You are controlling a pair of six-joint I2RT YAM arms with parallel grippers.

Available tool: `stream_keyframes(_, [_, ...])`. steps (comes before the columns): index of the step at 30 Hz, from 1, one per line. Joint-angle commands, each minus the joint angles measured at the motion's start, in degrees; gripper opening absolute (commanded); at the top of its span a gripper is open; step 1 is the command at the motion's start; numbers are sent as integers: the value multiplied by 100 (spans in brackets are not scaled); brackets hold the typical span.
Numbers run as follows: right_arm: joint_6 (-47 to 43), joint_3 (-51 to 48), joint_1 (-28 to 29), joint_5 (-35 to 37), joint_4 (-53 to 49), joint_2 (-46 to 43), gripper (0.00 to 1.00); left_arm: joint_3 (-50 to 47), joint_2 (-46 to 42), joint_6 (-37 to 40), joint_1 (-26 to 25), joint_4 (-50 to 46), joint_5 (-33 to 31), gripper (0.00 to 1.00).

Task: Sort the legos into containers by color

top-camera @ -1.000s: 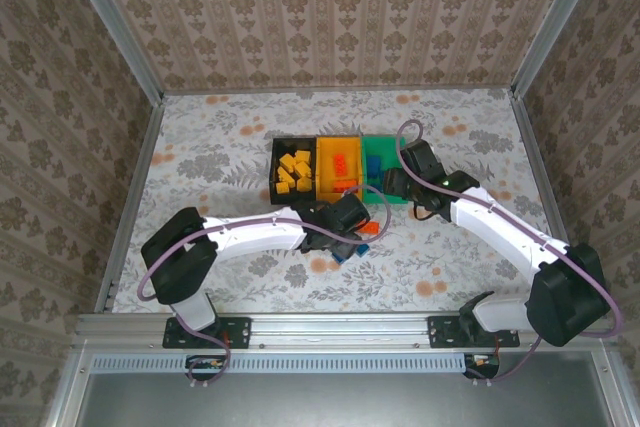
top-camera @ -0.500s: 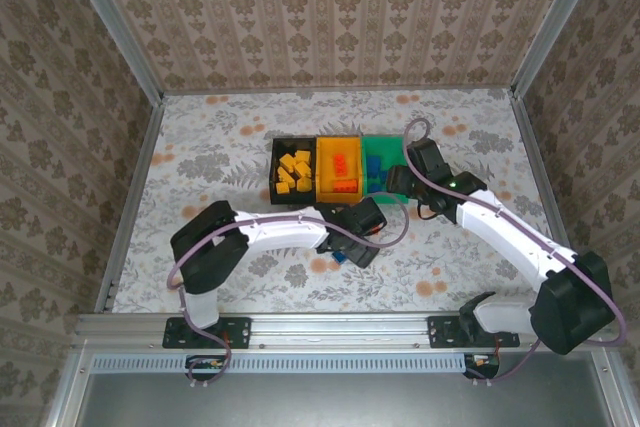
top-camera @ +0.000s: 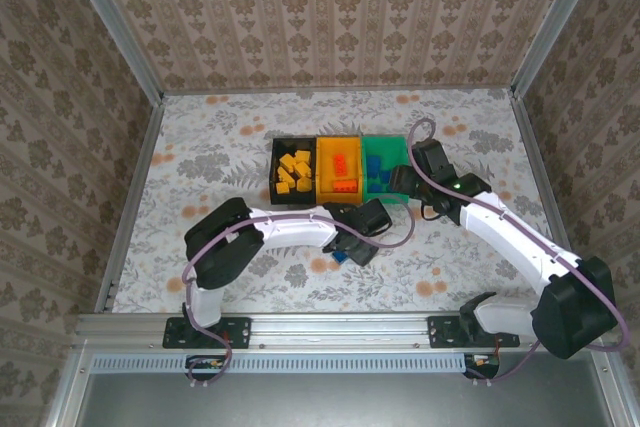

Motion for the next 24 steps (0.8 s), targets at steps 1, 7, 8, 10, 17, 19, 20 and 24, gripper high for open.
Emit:
stream_keyframes(1, [69, -83, -82, -37, -50, -195, 65, -19, -2, -8, 8, -71, -208, 55])
stream_keyframes(7, [132, -207, -179, 25, -84, -441, 65, -121, -776, -61, 120, 74, -394, 48])
stream_keyframes(8, [146, -251, -207, 38, -84, -497, 65, -121, -887, -65, 179, 125, -399, 48])
stream_keyframes(10, [190, -370, -275, 60, -92, -611, 65, -77, -1071, -57, 368, 299, -353, 48])
stream_keyframes(17, [333, -701, -403, 58, -75, -864, 65, 863, -774, 41, 1006, 685, -34, 48])
stream_keyframes(19, [348, -726, -407, 56, -101, -847, 65, 1236, -529, 73, 1142, 727, 41, 49])
stream_keyframes(20, [347, -737, -408, 44, -101, -838, 65, 1443, -406, 87, 1206, 712, 93, 49])
stream_keyframes(24, [342, -751, -407, 10, -102, -811, 66, 2338, 274, 122, 1371, 553, 318, 50])
